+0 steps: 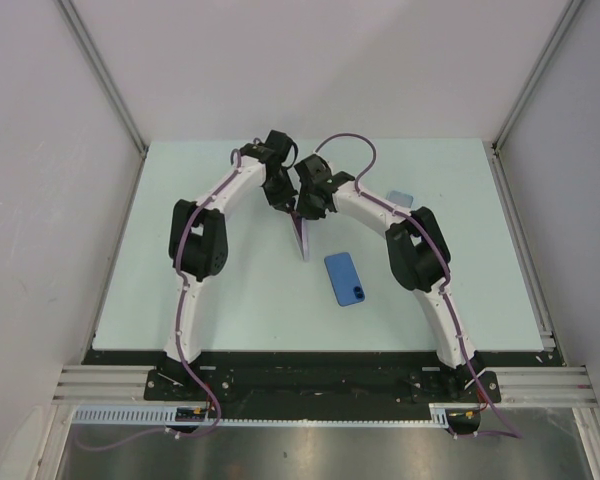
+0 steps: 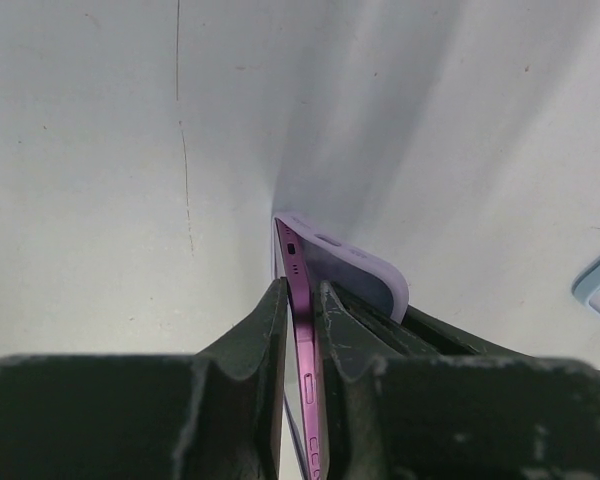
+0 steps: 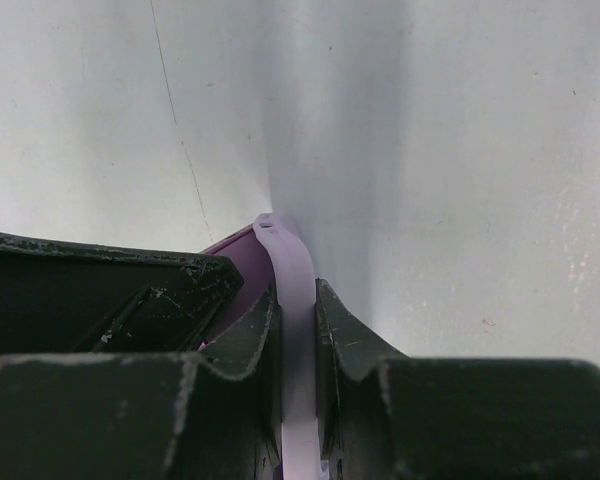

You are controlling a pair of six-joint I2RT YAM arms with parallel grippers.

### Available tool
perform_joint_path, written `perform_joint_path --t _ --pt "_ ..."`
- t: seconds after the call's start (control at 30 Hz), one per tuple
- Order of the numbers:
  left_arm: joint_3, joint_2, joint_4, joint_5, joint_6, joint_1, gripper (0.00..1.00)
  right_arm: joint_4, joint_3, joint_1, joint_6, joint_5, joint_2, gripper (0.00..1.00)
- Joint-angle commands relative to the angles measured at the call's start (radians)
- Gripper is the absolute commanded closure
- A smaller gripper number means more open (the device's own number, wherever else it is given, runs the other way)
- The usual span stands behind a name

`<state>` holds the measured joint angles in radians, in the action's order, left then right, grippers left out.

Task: Take the phone out of the phone case
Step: Remove the phone case from the phone, then place the phone case at the center of the board.

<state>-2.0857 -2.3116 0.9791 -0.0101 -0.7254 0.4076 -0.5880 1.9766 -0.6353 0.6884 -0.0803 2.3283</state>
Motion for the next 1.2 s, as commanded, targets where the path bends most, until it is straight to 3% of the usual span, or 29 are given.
perform_joint_path --t 0.0,0.33,0.67,1.17 --pt "0.053 -0.02 0.288 0.312 0.139 0.01 1.0 -0.076 -0.007 0.085 -0.029 -0.228 0.011 1.0" --pt "0.187 0.109 0.277 0.403 0.127 -0.001 1.0 -0.084 -0.111 0.16 -0.004 -0.389 -0.056 1.0" --pt "0.157 0.149 0.29 0.438 0.152 -0.003 1.0 -0.121 -0.128 0.212 0.063 -0.423 -0.072 1.0" --pt "0.165 0.172 0.285 0.43 0.192 -0.027 1.0 -0.059 -0.167 0.232 0.013 -0.42 -0.118 1.0"
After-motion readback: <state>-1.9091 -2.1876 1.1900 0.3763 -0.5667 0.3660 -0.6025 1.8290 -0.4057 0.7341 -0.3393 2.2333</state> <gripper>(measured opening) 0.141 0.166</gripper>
